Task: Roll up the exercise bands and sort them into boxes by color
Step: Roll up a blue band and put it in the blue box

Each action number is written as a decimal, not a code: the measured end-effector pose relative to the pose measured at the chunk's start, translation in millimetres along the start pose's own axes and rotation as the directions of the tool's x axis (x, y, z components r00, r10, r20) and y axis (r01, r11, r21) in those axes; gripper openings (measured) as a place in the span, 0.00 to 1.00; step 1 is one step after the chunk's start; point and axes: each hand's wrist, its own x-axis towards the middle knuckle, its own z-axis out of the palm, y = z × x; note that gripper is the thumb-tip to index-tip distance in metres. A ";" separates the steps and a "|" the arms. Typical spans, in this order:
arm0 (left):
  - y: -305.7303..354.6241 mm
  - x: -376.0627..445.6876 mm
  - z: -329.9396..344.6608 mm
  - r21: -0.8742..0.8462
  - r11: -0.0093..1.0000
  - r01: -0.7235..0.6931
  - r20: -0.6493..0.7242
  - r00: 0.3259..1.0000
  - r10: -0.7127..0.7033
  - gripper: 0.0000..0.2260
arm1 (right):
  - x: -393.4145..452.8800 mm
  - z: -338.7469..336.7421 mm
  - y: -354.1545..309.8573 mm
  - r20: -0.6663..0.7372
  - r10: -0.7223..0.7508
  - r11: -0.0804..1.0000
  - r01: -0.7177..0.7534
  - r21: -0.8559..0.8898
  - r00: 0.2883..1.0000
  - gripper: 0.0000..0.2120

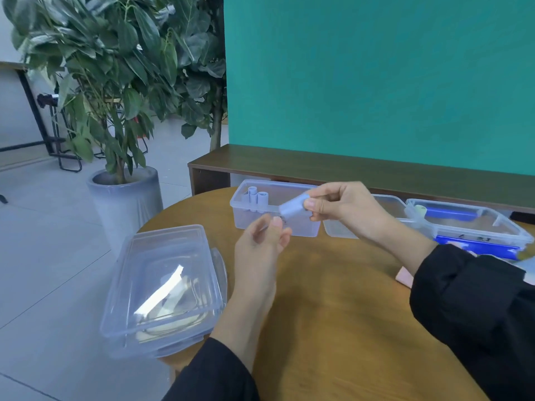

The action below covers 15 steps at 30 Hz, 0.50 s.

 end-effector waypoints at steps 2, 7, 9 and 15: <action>-3.2 5.0 -0.5 -0.005 0.999 0.034 -0.043 0.998 -0.034 0.19 | 22.1 -8.5 2.0 -0.061 -0.014 0.996 0.008 -0.091 0.998 0.07; -7.3 14.0 0.0 -0.004 0.998 0.059 -0.110 0.992 -0.059 0.12 | 73.9 -22.9 23.8 -0.099 -0.024 0.895 -0.023 -0.446 0.995 0.05; -7.5 19.8 -1.6 0.019 0.998 0.060 -0.142 0.988 -0.057 0.10 | 92.8 -19.0 35.8 -0.068 -0.019 0.846 -0.020 -0.533 0.998 0.10; -0.7 33.2 -1.6 0.024 0.997 0.077 -0.217 0.974 -0.070 0.08 | 136.0 7.0 56.7 0.034 0.004 0.754 0.019 -0.657 0.999 0.16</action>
